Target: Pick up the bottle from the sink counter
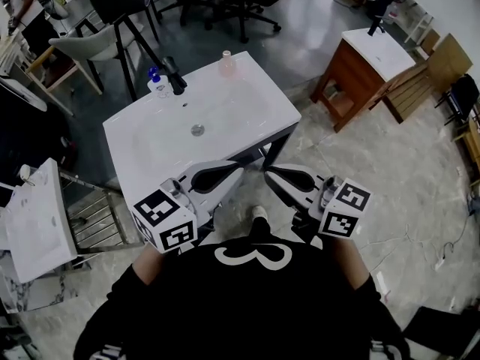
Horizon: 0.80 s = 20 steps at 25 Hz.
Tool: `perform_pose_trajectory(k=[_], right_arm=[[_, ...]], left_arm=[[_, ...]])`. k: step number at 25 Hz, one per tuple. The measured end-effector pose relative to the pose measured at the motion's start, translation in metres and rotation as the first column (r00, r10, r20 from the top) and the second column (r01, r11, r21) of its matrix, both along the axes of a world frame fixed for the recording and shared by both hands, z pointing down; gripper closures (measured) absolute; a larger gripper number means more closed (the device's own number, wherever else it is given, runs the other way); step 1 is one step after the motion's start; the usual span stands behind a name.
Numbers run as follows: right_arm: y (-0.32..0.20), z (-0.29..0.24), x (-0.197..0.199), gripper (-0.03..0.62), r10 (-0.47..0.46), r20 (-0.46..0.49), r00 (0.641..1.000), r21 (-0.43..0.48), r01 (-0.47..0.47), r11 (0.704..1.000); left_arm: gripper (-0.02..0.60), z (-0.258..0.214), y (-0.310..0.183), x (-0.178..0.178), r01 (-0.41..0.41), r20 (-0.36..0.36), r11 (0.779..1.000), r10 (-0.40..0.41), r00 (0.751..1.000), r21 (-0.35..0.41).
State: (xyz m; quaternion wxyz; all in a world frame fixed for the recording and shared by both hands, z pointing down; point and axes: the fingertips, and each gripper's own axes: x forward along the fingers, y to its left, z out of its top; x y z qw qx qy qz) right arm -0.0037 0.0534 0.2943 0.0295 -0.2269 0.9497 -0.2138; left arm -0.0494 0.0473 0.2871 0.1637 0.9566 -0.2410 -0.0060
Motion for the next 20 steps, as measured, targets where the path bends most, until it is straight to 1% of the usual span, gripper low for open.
perform_pose_trajectory(k=[7,12,20], right_arm=[[-0.078,0.007,0.028,0.58,-0.044,0.014,0.999,-0.036,0.044,0.998],[-0.134,0.012,0.051,0.58,-0.071,0.024,0.997,-0.062,0.072,0.995],[-0.195,0.019,0.075,0.58,-0.121,0.027,0.992,-0.065,0.122,0.99]], left_arm=[[0.566,0.013,-0.077,0.03,0.063,0.026,0.997,-0.062,0.998,-0.042],[0.566,0.018,-0.13,0.053,0.096,0.029,0.992,-0.094,0.995,-0.077],[0.566,0.032,-0.192,0.079,0.152,0.067,0.985,-0.147,0.987,-0.076]])
